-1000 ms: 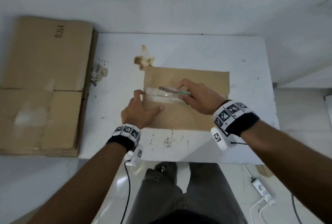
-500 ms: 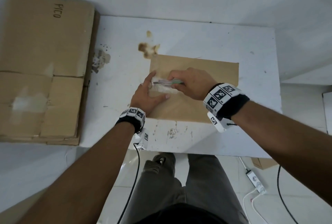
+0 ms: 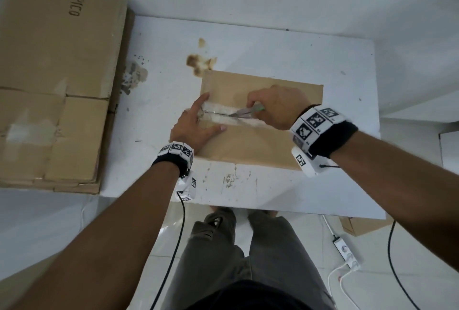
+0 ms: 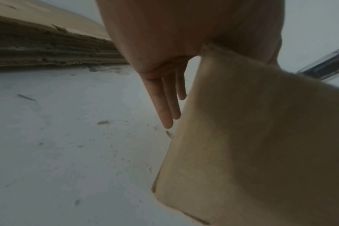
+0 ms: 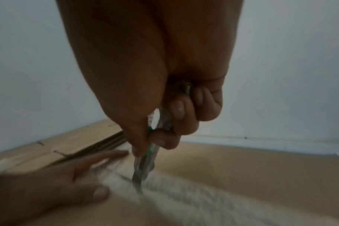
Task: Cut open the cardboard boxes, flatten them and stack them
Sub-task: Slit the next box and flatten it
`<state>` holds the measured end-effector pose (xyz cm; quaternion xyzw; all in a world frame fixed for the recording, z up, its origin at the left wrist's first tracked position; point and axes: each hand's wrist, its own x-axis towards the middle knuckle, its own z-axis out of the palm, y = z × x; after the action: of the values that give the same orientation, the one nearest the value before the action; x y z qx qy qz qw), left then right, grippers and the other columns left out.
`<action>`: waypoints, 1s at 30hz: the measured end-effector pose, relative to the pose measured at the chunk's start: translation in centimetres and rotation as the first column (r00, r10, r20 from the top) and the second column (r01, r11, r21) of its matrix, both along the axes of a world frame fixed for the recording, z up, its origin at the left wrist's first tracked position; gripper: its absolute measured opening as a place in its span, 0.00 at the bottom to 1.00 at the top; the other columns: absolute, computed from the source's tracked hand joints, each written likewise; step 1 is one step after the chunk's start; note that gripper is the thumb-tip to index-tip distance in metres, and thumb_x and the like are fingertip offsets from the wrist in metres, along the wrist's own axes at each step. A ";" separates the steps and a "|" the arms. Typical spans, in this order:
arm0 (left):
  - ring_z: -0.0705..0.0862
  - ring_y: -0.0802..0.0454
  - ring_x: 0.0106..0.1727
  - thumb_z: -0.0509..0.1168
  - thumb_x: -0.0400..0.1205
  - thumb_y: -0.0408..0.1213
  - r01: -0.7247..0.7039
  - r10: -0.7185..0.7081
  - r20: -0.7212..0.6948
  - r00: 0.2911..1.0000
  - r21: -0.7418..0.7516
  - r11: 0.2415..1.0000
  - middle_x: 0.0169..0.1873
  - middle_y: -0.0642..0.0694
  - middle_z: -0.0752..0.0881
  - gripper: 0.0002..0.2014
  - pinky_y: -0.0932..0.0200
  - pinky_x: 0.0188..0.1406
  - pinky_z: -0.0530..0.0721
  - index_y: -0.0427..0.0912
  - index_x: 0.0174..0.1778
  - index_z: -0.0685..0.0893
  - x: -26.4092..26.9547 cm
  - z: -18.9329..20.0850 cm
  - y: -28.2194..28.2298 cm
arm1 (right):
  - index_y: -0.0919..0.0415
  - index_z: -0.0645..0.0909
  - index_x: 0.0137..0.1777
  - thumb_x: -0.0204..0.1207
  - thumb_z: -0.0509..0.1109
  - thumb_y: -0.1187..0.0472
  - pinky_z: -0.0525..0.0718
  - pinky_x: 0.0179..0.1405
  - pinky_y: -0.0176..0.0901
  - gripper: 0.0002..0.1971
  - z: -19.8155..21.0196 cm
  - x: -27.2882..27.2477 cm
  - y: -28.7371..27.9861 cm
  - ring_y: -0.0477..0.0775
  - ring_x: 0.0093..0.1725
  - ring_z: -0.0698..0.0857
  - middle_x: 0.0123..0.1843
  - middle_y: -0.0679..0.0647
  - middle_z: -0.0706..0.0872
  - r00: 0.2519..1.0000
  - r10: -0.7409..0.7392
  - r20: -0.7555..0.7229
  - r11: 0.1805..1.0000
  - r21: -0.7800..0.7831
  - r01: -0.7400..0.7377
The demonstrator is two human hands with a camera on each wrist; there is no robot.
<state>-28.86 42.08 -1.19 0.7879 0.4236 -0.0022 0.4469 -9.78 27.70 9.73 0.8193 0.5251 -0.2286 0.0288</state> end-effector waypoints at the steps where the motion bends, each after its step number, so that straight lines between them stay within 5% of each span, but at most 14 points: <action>1: 0.82 0.46 0.69 0.79 0.68 0.67 -0.006 0.006 -0.008 1.000 0.016 1.000 0.65 0.51 0.80 0.47 0.45 0.72 0.79 0.86 0.78 0.59 0.0 0.2 -0.2 | 0.44 0.80 0.61 0.86 0.65 0.49 0.75 0.42 0.46 0.08 -0.1 0.1 -0.4 0.59 0.44 0.82 0.45 0.51 0.80 1.000 0.003 -0.001 1.000 -0.019 -0.003; 3: 0.83 0.45 0.69 0.79 0.68 0.67 -0.006 0.008 -0.032 0.999 0.052 0.999 0.66 0.51 0.78 0.46 0.47 0.71 0.79 0.86 0.78 0.59 0.3 0.6 -0.5 | 0.45 0.79 0.62 0.86 0.64 0.49 0.76 0.41 0.47 0.08 -0.2 0.8 -1.8 0.59 0.42 0.82 0.45 0.51 0.81 1.000 0.000 -0.009 0.998 -0.055 -0.001; 7: 0.80 0.34 0.74 0.77 0.68 0.70 0.018 0.005 -0.145 0.989 0.158 0.987 0.84 0.43 0.64 0.46 0.37 0.77 0.76 0.84 0.80 0.59 0.3 0.8 -0.8 | 0.44 0.79 0.61 0.85 0.64 0.49 0.79 0.42 0.49 0.08 -0.1 3.2 -4.7 0.61 0.47 0.85 0.45 0.52 0.81 0.999 -0.038 0.004 0.999 -0.016 0.038; 10: 0.59 0.31 0.87 0.73 0.67 0.73 0.081 0.054 -0.323 0.945 0.391 0.917 0.90 0.41 0.47 0.51 0.25 0.85 0.53 0.76 0.85 0.56 1.3 0.7 -1.9 | 0.47 0.76 0.64 0.87 0.61 0.53 0.84 0.42 0.50 0.09 -1.1 2.4 -6.3 0.62 0.42 0.86 0.45 0.55 0.85 1.000 0.010 0.013 0.999 -0.044 -0.010; 13: 0.42 0.33 0.90 0.70 0.69 0.60 0.056 0.177 -0.396 0.901 0.511 0.858 0.90 0.43 0.37 0.55 0.23 0.81 0.33 0.66 0.89 0.45 3.8 2.0 -5.3 | 0.51 0.77 0.63 0.88 0.59 0.54 0.80 0.39 0.48 0.09 -1.7 2.5 -6.4 0.60 0.39 0.82 0.45 0.55 0.84 0.997 0.071 0.028 0.997 0.016 -0.072; 16: 0.60 0.36 0.87 0.69 0.72 0.47 0.129 -0.013 -0.207 0.978 0.554 0.822 0.87 0.42 0.61 0.41 0.30 0.86 0.48 0.52 0.84 0.66 6.8 1.6 -11.0 | 0.50 0.79 0.66 0.88 0.62 0.52 0.76 0.44 0.48 0.11 -1.3 3.3 -6.6 0.63 0.48 0.85 0.53 0.58 0.87 0.996 0.087 0.003 0.995 0.055 -0.087; 19: 0.76 0.41 0.75 0.63 0.76 0.43 0.016 -0.019 -0.001 1.000 0.552 0.834 0.75 0.46 0.79 0.24 0.34 0.78 0.68 0.46 0.69 0.82 7.2 -0.6 -13.2 | 0.49 0.79 0.63 0.86 0.65 0.51 0.78 0.46 0.49 0.10 -0.4 5.3 -8.1 0.63 0.50 0.86 0.49 0.55 0.84 0.996 0.079 -0.034 0.993 0.093 -0.076; 23: 0.75 0.46 0.76 0.61 0.76 0.52 0.078 -0.030 -0.092 0.995 0.574 0.815 0.75 0.50 0.78 0.25 0.40 0.79 0.66 0.49 0.69 0.81 7.3 -1.0 -12.8 | 0.51 0.77 0.62 0.87 0.63 0.53 0.75 0.41 0.46 0.07 -1.0 6.8 -10.8 0.61 0.47 0.85 0.44 0.51 0.77 0.997 0.067 -0.031 0.995 0.071 -0.064; 30: 0.76 0.48 0.77 0.64 0.78 0.53 0.069 -0.022 -0.087 0.996 0.591 0.804 0.77 0.51 0.78 0.24 0.40 0.82 0.64 0.50 0.70 0.83 7.4 -1.2 -13.1 | 0.52 0.79 0.59 0.86 0.64 0.55 0.74 0.40 0.46 0.05 -1.2 8.3 -12.0 0.58 0.44 0.83 0.47 0.51 0.81 0.996 0.086 -0.037 0.995 0.057 -0.084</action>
<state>-21.47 28.95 -2.38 0.8973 0.4007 0.0897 0.1621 -1.53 15.73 8.56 0.7921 0.5660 -0.2285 0.0054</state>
